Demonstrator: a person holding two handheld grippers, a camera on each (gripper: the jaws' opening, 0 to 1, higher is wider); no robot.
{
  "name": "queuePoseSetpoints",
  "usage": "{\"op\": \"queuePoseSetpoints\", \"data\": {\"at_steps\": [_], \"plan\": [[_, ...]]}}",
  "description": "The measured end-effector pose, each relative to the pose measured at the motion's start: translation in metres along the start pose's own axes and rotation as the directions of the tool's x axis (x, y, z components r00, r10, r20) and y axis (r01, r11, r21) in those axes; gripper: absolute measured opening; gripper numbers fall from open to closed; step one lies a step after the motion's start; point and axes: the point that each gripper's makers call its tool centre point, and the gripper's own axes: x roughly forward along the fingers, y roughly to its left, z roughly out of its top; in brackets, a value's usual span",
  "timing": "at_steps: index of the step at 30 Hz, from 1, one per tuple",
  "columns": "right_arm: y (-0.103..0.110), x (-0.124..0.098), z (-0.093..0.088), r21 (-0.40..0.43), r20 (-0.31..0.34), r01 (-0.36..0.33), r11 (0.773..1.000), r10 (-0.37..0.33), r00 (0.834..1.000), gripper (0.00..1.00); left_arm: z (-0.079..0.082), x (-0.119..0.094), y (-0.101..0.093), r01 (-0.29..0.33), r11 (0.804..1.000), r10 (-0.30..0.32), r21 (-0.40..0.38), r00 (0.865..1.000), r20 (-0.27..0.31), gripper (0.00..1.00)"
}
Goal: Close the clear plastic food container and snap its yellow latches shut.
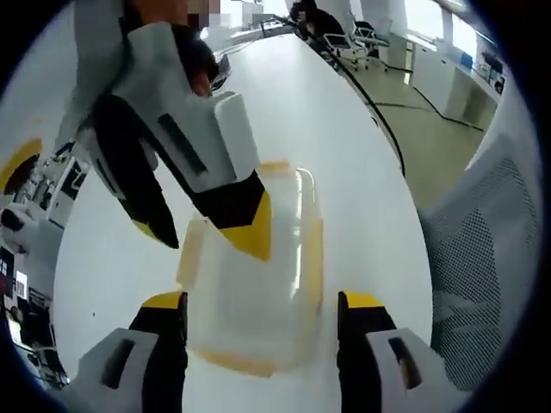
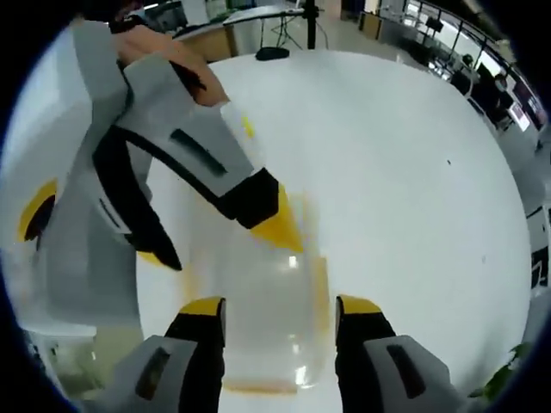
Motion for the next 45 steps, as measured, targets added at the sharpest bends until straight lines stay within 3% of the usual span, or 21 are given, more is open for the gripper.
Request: {"op": "queuePoseSetpoints", "data": {"at_steps": [10, 17, 27, 33, 38, 45], "plan": [[0.008, -0.009, -0.018, 0.031, 0.015, 0.026, 0.999, -0.027, 1.0, 0.6, -0.014, 0.003, 0.008, 0.012, 1.0, -0.012, 0.018, 0.999, -0.034, 0.78], [0.014, -0.012, -0.027, 0.012, 0.003, 0.053, 0.999, -0.053, 0.999, 0.66, -0.022, 0.006, 0.01, 0.026, 0.999, -0.025, 0.022, 0.998, -0.056, 0.83], [0.025, -0.002, -0.042, -0.051, -0.031, 0.085, 0.995, -0.086, 0.996, 0.78, -0.023, 0.013, 0.011, 0.038, 0.999, -0.035, 0.038, 0.997, -0.066, 0.87], [0.019, 0.004, -0.052, -0.08, -0.055, 0.145, 0.986, -0.149, 0.987, 0.78, -0.027, 0.019, 0.007, 0.054, 0.998, -0.051, 0.037, 0.995, -0.081, 0.87], [0.021, 0.009, -0.056, -0.082, -0.057, 0.155, 0.985, -0.16, 0.985, 0.76, -0.036, 0.021, 0.004, 0.068, 0.995, -0.059, 0.071, 0.991, -0.118, 0.82], [0.02, 0.008, -0.057, -0.081, -0.073, 0.156, 0.984, -0.162, 0.984, 0.74, -0.036, 0.021, 0.005, 0.062, 0.995, -0.052, 0.083, 0.992, -0.115, 0.8]]}}
